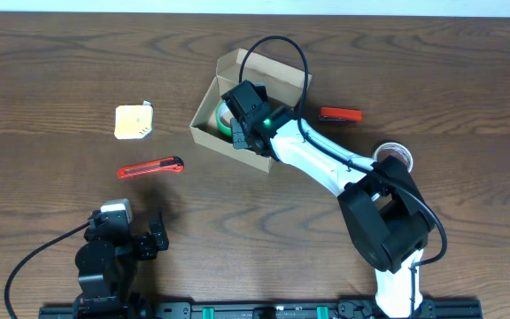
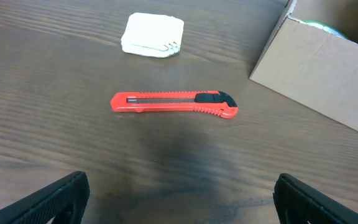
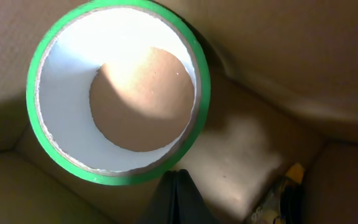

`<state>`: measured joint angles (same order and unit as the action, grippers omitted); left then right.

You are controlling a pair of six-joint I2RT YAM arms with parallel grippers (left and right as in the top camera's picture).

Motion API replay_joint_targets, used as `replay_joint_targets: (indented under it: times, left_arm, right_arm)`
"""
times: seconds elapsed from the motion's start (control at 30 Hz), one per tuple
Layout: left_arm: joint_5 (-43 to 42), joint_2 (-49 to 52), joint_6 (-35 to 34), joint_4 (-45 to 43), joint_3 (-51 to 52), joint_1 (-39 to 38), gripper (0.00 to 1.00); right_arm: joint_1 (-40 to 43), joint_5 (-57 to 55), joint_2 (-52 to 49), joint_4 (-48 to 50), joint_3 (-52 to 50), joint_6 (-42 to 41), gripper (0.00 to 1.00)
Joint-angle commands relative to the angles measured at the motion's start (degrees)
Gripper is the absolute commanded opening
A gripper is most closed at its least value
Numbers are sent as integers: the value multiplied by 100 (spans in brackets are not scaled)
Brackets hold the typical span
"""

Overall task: Pack container
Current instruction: 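Open the right gripper, release the tape, and withdraw from box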

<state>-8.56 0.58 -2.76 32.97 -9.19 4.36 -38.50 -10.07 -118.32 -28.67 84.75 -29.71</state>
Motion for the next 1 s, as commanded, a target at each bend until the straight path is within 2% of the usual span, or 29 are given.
replay_joint_targets:
  times: [0.0, 0.53, 0.83, 0.93, 0.97]
  left_arm:
    - [44, -33, 63, -7, 46, 22, 95]
    - [44, -33, 63, -7, 46, 22, 96]
    - [44, -33, 63, -7, 46, 22, 95]
    - [44, -33, 63, -7, 46, 22, 95]
    - [44, -33, 63, -4, 46, 22, 95]
  right_arm:
    - [-55, -83, 9, 103, -63, 116, 1]
    - [-42, -81, 157, 146, -57, 662, 1]
    - [-24, -87, 1886, -616, -52, 649, 1]
    - [26, -221, 2334, -1198, -52, 144, 2]
    - [70, -284, 2411, -1456, -52, -87, 12]
